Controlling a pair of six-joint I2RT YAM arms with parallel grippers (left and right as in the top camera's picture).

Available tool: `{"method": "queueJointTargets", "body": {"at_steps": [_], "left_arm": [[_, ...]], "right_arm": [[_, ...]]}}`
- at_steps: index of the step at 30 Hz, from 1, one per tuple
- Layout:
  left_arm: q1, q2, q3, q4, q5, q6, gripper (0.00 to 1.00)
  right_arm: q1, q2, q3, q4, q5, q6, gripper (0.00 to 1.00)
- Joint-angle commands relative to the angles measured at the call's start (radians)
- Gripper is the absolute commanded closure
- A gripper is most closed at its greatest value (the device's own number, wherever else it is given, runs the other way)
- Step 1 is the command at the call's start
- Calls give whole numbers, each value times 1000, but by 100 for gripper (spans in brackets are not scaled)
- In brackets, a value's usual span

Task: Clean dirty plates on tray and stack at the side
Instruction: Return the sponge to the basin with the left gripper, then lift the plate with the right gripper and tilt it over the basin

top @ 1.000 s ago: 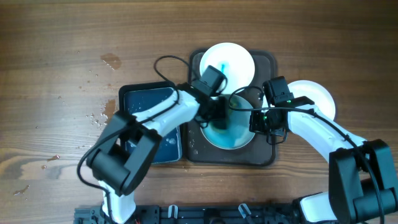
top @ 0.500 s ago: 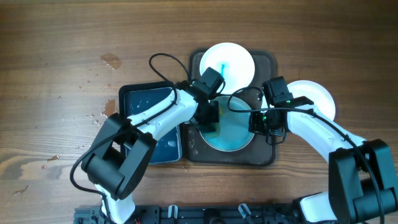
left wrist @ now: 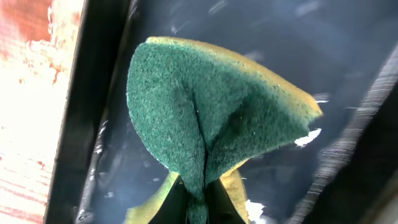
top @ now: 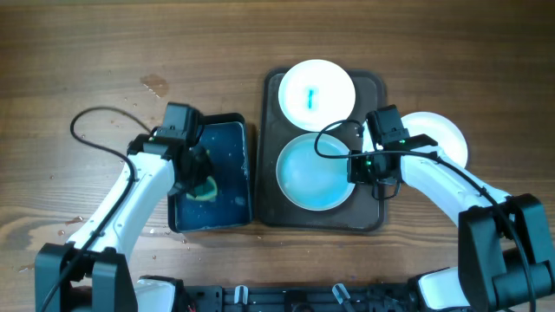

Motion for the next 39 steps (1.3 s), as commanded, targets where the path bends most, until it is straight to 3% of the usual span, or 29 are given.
{"method": "queueJointTargets", "body": {"at_steps": [1, 2, 5, 10, 11, 12, 14, 17, 22, 28, 34, 39], "left_arm": [[52, -19, -17, 3, 74, 9, 86], [63, -31, -3, -6, 98, 10, 81], [111, -120, 82, -69, 174, 62, 48], [164, -286, 205, -169, 174, 62, 33], [174, -329, 235, -191, 174, 61, 22], [179, -364, 246, -197, 174, 61, 0], [182, -443, 249, -197, 171, 61, 0], [182, -575, 249, -197, 87, 49, 0], [182, -671, 249, -193, -27, 50, 0], [182, -671, 249, -193, -26, 50, 0], [182, -671, 249, -193, -26, 50, 0], [182, -671, 249, -193, -26, 50, 0]], "right_arm": [[3, -53, 59, -125, 47, -6, 96], [6, -93, 88, -174, 38, -8, 96], [19, -169, 245, -409, 40, -53, 96], [151, -124, 438, -507, 45, -59, 96], [208, -77, 484, -504, 70, -56, 96], [243, -37, 518, -504, 87, -53, 96], [323, 68, 606, -480, 98, -44, 96], [443, 151, 727, -388, 267, 38, 96], [645, 132, 727, -298, 756, 117, 96], [897, 130, 727, -282, 1250, 128, 95], [1028, 130, 727, -282, 1489, 98, 96], [1079, 130, 727, -270, 1493, 43, 96]]}}
